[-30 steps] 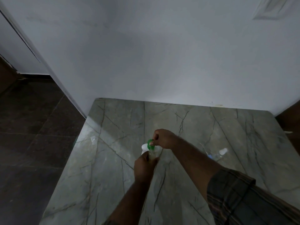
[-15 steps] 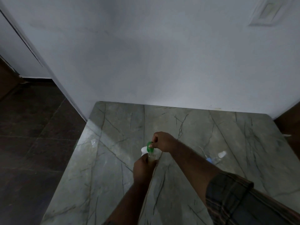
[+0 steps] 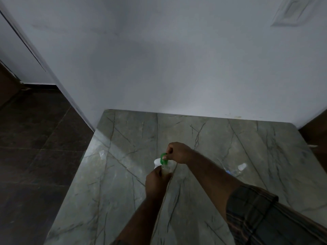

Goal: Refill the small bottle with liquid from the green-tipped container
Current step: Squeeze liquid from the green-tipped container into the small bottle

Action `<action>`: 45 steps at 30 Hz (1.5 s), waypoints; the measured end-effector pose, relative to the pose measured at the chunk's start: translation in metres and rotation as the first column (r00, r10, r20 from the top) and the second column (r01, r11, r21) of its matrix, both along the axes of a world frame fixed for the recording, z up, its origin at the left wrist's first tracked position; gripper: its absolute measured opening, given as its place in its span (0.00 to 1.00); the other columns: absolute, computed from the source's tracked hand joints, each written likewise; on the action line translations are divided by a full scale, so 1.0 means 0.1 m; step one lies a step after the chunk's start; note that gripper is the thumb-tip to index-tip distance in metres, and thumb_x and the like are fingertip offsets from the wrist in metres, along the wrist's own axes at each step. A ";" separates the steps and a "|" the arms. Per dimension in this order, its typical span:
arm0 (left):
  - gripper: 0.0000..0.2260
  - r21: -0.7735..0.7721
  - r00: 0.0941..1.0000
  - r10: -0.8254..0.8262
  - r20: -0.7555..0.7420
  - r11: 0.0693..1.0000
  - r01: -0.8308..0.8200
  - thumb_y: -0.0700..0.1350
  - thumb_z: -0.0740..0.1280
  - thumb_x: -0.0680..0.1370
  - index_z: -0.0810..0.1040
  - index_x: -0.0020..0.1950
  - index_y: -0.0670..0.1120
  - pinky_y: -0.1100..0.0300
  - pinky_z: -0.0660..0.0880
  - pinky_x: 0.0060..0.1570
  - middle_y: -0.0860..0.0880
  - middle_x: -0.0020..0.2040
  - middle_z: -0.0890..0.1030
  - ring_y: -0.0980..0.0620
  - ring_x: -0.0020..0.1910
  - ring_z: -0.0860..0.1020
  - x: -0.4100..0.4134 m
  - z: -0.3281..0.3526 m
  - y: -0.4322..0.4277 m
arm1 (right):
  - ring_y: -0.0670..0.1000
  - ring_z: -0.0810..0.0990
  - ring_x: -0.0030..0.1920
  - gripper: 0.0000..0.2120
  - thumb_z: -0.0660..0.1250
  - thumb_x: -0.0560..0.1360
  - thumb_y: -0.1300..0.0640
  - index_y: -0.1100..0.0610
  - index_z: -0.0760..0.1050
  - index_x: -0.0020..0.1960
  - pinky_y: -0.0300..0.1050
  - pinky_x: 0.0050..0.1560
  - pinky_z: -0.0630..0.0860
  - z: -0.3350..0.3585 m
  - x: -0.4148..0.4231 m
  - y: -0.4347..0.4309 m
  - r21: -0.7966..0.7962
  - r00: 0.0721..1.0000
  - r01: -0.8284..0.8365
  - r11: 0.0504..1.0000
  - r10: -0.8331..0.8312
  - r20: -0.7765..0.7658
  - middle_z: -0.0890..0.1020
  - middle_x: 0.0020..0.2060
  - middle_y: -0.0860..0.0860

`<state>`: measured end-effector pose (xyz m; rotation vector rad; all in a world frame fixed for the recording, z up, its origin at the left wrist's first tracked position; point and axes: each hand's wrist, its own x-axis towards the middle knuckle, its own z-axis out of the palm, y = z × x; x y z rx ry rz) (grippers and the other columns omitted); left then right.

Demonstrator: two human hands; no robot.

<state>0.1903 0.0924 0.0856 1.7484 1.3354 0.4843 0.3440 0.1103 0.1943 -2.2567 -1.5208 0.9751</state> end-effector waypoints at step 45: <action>0.08 -0.003 0.998 -0.004 0.065 1.000 0.004 0.55 0.73 0.72 0.80 0.47 0.54 0.65 0.79 0.39 0.56 0.38 0.83 0.62 0.37 0.81 -0.02 0.02 -0.06 | 0.48 0.76 0.45 0.15 0.74 0.70 0.50 0.58 0.80 0.51 0.42 0.44 0.70 -0.12 0.01 -0.01 -0.001 0.997 0.038 0.999 -0.038 -0.062 0.82 0.49 0.53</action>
